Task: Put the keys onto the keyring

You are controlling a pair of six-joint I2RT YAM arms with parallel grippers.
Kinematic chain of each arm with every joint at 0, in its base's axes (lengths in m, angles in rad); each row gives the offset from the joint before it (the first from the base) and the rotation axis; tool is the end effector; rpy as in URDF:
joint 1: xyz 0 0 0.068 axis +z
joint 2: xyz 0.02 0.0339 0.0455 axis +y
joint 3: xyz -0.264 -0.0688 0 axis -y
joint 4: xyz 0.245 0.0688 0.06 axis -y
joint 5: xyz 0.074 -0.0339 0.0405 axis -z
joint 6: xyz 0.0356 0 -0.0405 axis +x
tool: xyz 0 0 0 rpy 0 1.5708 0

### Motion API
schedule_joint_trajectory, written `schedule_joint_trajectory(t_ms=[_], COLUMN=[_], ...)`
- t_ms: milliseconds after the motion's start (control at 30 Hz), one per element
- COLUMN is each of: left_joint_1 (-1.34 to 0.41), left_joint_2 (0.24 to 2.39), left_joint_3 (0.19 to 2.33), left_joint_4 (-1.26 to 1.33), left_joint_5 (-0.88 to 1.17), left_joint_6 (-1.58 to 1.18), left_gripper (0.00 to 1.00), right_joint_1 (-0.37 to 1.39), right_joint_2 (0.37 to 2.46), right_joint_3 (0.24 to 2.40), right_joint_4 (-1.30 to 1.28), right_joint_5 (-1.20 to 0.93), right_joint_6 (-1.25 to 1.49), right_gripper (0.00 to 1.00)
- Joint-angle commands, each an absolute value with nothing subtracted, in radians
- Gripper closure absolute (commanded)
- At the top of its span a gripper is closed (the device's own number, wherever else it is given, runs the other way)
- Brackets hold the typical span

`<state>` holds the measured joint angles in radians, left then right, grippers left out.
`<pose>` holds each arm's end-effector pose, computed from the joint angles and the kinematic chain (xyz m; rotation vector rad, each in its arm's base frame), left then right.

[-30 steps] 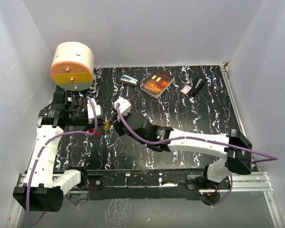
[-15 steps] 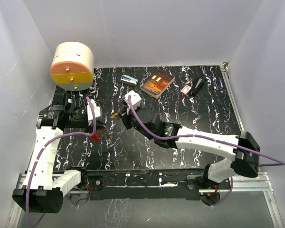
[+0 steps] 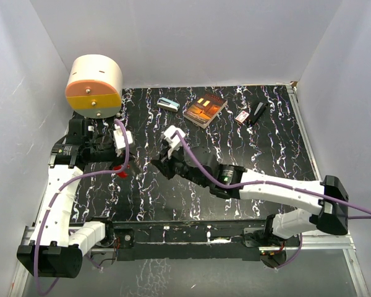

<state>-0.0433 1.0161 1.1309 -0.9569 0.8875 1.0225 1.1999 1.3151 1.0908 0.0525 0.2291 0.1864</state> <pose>0.1803 -0.0354 0.3536 1.3719 1.5888 -0.4961 0.1208 0.2883 0.3543 -0.7216 1.6592 0.8089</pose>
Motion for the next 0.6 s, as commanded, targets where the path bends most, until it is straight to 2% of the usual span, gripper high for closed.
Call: schedule_joint_trajectory(t_ms=[0,567], left_joint_1=[-0.047,-0.048], left_joint_2=[0.988,0.988], left_joint_3=[1.127,1.147], left_joint_4=[-0.924,-0.952], left_joint_5=[0.890,0.920], left_joint_6=[0.990,1.003], left_gripper=[1.00,1.00], right_joint_1=[1.227,1.241], right_joint_2=[1.362,1.514], right_joint_3=[1.150,1.277], right_joint_4=[0.096,0.182], right_joint_5=[0.183,0.217], right_joint_6=[0.232,0.237], right_gripper=[0.92,0.92])
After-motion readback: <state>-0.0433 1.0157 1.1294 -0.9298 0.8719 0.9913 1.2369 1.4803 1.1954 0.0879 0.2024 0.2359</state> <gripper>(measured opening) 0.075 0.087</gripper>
